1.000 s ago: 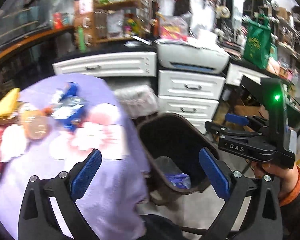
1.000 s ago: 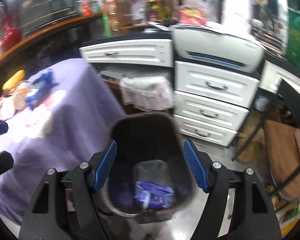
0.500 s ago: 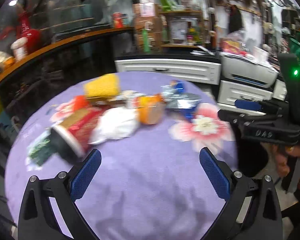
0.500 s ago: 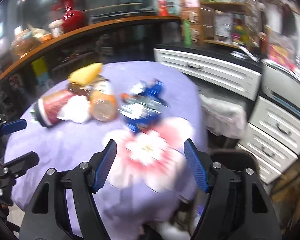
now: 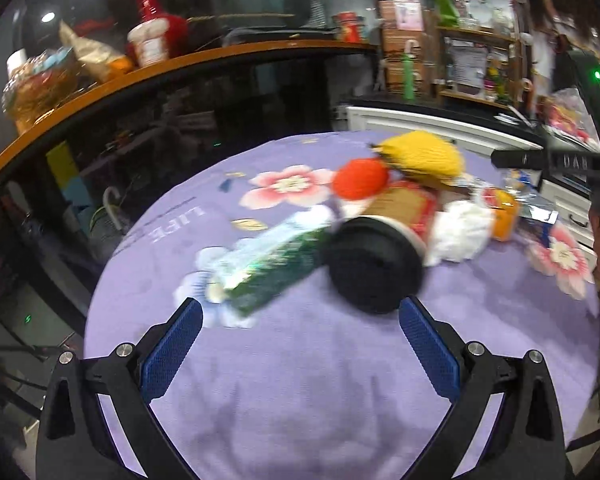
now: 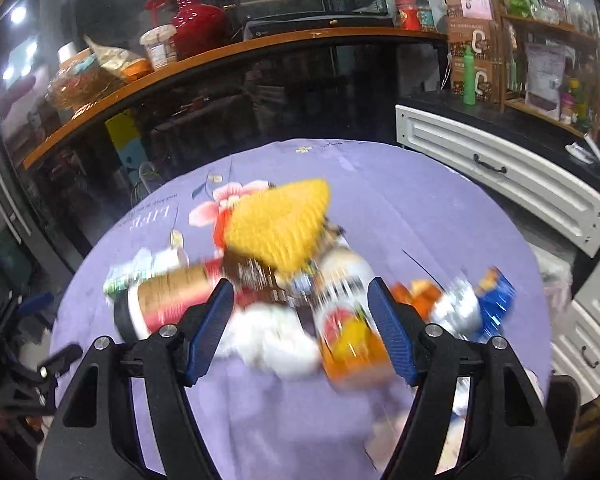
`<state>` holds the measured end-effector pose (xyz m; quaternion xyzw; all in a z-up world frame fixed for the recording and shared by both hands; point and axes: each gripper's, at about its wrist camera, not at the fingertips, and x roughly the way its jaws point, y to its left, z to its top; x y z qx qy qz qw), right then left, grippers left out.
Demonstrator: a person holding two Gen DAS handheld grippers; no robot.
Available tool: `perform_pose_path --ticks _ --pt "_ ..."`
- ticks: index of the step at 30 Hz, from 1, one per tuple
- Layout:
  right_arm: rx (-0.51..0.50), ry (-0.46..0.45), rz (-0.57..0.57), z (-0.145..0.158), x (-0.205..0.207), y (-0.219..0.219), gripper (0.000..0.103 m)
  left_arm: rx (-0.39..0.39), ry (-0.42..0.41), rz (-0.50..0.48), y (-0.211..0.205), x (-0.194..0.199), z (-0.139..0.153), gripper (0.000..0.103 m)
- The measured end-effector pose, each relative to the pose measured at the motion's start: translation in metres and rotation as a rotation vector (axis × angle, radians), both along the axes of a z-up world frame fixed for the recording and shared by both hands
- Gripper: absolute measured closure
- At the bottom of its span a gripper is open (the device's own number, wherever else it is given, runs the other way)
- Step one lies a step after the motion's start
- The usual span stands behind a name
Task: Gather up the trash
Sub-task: 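Return both tools to the table over the remaining trash, then grasp the green milk carton with the left gripper while the right grasps the yellow foam net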
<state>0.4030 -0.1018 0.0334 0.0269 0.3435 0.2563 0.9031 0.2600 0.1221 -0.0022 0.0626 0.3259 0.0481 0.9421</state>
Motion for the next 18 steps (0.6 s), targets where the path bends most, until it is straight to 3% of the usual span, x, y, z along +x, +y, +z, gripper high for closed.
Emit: perform_pose_path --ticks 6,9,14,18 --pt "-0.02 0.064 -0.041 -0.005 0.046 0.032 0.037 0.006 0.033 0.019 0.036 0.018 -0.009 0.006" --pt "-0.028 0.105 -0.042 -0.015 0.059 0.041 0.049 -0.002 0.055 0.021 0.046 0.025 -0.014 0.006" --pt "-0.025 0.08 -0.022 -0.02 0.057 0.047 0.085 0.007 0.076 0.004 0.05 0.038 -0.019 0.006" --pt "-0.017 0.022 0.013 -0.01 0.047 0.045 0.089 0.034 0.101 -0.038 0.045 0.051 -0.024 0.006"
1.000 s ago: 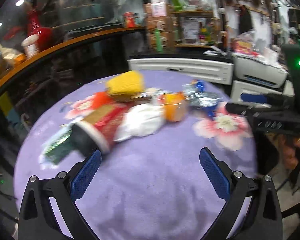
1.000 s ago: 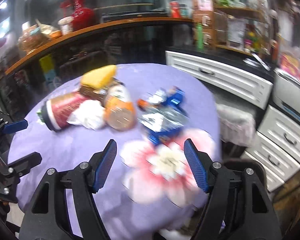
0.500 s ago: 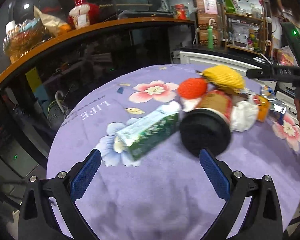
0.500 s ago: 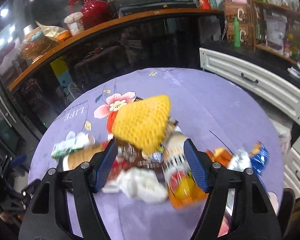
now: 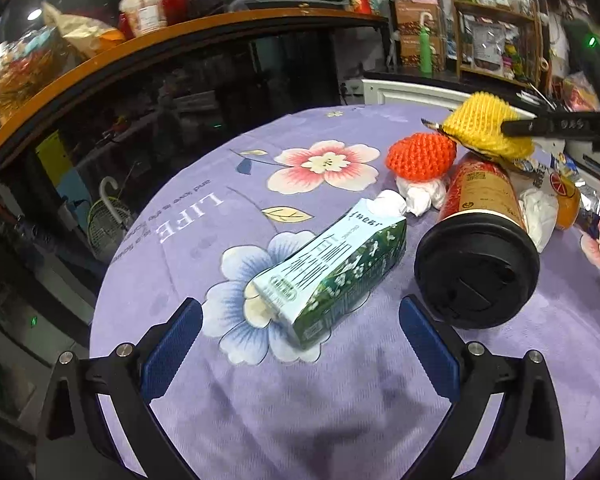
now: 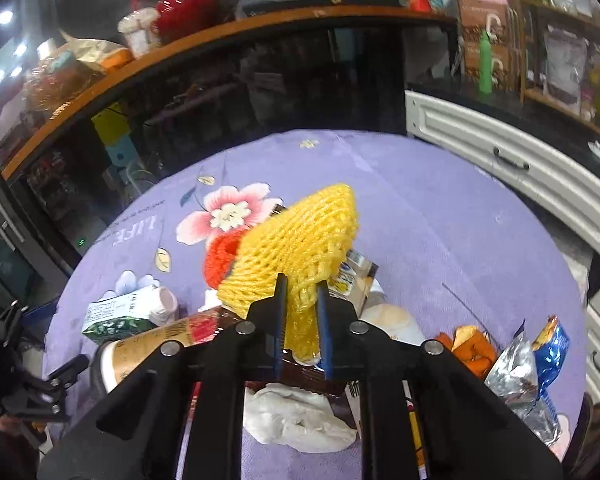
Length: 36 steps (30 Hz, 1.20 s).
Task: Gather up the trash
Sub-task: 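Grasp the green milk carton with the left gripper while the right grasps the yellow foam net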
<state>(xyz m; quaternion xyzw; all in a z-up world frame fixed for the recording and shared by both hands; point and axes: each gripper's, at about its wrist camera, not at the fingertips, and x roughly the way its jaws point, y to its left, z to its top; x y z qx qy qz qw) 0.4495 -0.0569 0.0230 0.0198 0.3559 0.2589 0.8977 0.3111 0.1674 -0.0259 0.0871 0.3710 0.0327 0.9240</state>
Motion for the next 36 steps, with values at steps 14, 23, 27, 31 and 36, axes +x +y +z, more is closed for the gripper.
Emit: perform_pose_path --ticks 14,23,27,31,36 --pt "0.052 -0.078 0.048 0.031 -0.032 -0.014 0.089 0.192 0.151 -0.126 -0.01 0.053 -0.03 0.007" --pt "0.064 -0.061 0.038 0.025 -0.039 -0.028 0.089 0.185 0.21 -0.239 -0.017 0.063 -0.035 0.029" --pt "0.078 -0.051 0.019 0.022 -0.041 -0.036 0.089 0.207 0.209 -0.231 -0.019 0.054 -0.035 0.047" --pt "0.097 -0.05 0.013 0.022 -0.046 -0.043 0.089 0.173 0.198 -0.193 -0.013 0.046 -0.035 0.047" --pt "0.11 -0.066 0.013 0.024 -0.057 -0.048 0.089 0.109 0.163 -0.098 -0.002 0.039 -0.033 0.047"
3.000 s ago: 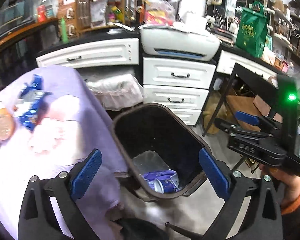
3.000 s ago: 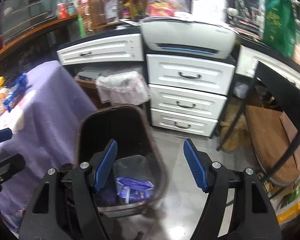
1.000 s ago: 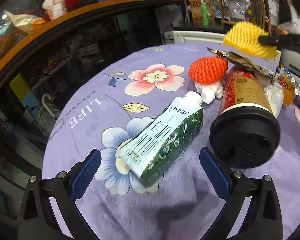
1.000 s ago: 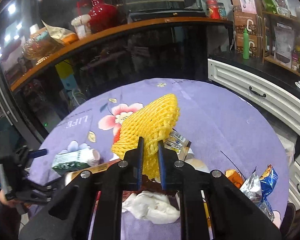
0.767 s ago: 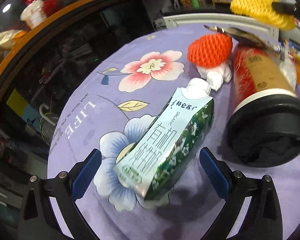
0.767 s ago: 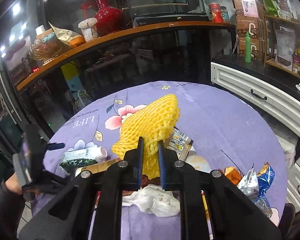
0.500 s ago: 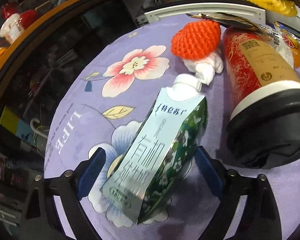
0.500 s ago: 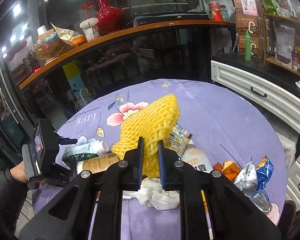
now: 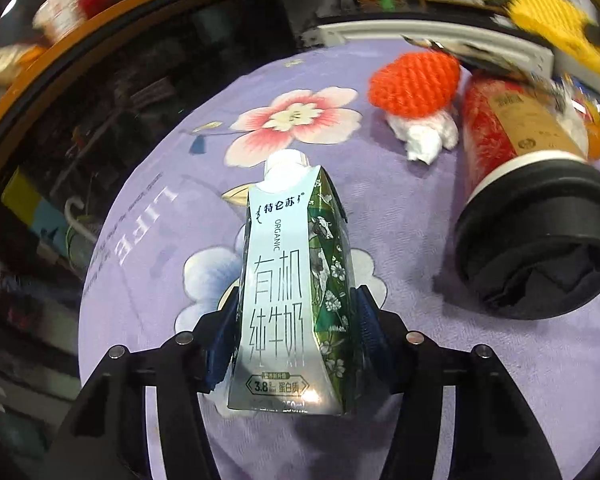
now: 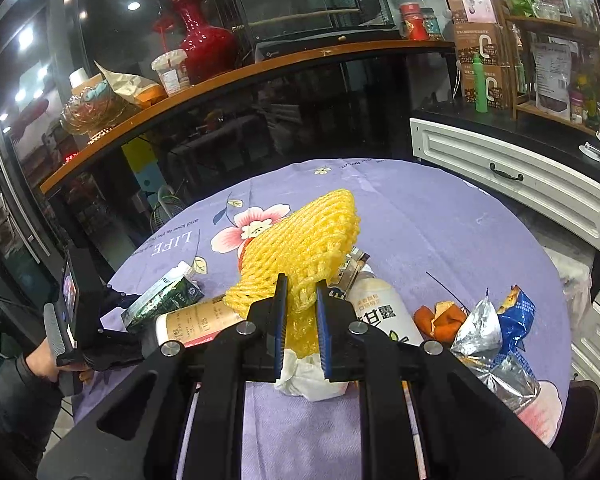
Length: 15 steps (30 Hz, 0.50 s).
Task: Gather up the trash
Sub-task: 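Grasp the green milk carton with the left gripper while the right grasps the yellow foam net, then carry the carton and foam net to the brown bin and release both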
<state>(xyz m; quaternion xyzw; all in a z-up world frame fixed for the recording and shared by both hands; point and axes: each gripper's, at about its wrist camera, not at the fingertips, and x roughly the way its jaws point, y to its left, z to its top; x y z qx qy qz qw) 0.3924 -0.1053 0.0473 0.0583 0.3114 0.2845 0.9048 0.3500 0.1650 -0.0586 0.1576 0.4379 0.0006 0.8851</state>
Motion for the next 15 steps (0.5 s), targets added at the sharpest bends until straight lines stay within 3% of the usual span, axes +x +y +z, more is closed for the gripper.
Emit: perform_pose_path --ticks 5,15 --pt "0.007 -0.021 0.009 0.003 -0.015 -0.006 0.089 -0.073 -0.083 0.076 0.009 -0.02 0.015 0.05" --pt "0.0 -0.073 0.029 0.005 -0.054 -0.018 0.089 -0.127 -0.193 0.156 0.011 -0.055 0.032 0.053"
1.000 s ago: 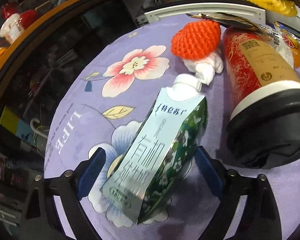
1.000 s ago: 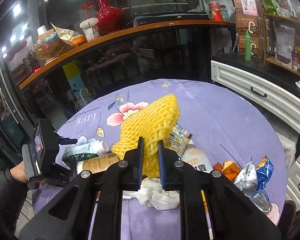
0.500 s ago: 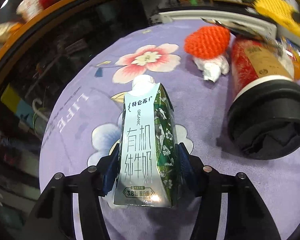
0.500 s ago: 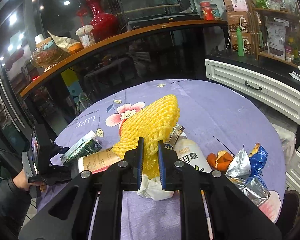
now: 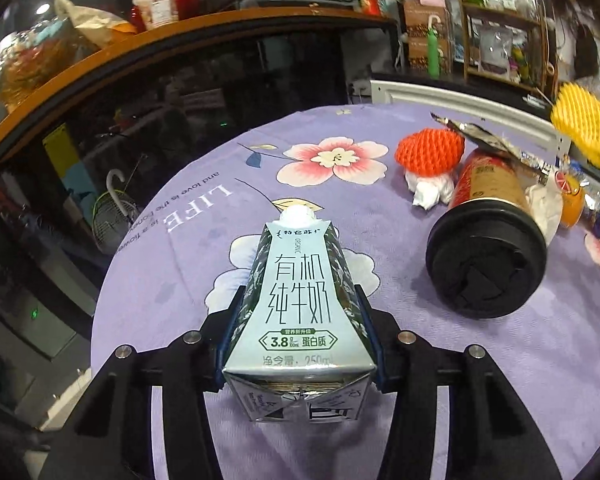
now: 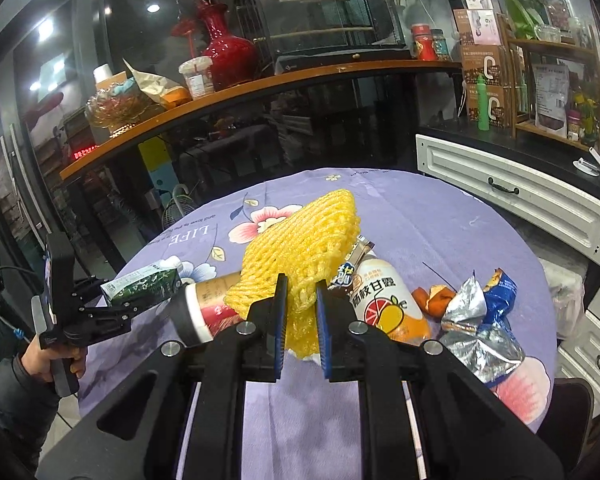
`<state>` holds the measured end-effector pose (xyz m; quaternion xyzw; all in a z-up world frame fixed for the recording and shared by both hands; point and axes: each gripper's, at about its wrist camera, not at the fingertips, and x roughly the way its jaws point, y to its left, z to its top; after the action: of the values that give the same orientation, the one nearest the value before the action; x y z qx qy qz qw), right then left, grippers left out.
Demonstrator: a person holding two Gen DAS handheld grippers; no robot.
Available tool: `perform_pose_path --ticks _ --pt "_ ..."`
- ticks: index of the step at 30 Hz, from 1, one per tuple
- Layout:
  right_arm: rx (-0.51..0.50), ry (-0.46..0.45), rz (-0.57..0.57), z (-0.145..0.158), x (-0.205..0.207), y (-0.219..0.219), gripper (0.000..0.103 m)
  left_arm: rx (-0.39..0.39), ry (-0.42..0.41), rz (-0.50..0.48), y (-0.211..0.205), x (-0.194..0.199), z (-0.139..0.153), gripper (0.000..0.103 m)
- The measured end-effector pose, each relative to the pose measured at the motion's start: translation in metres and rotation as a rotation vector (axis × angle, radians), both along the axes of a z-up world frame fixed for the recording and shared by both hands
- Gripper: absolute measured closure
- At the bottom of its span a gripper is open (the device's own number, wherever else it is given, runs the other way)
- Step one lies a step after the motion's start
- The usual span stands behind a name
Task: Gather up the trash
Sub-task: 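Carry the carton and foam net to the brown bin and release both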
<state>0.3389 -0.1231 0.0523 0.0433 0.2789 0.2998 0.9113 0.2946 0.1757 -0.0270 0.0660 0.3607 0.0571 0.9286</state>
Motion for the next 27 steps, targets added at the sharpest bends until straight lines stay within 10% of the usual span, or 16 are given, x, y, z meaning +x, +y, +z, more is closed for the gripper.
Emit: perform_pose_path --ticks 14,27 --pt "0.015 -0.042 -0.038 0.002 -0.054 -0.068 0.089 -0.047 -0.195 -0.088 -0.059 -0.064 0.056 0.053" --pt "-0.044 0.009 -0.304 -0.041 -0.096 -0.207 0.089 -0.162 -0.232 -0.431 -0.212 -0.077 0.066 0.053"
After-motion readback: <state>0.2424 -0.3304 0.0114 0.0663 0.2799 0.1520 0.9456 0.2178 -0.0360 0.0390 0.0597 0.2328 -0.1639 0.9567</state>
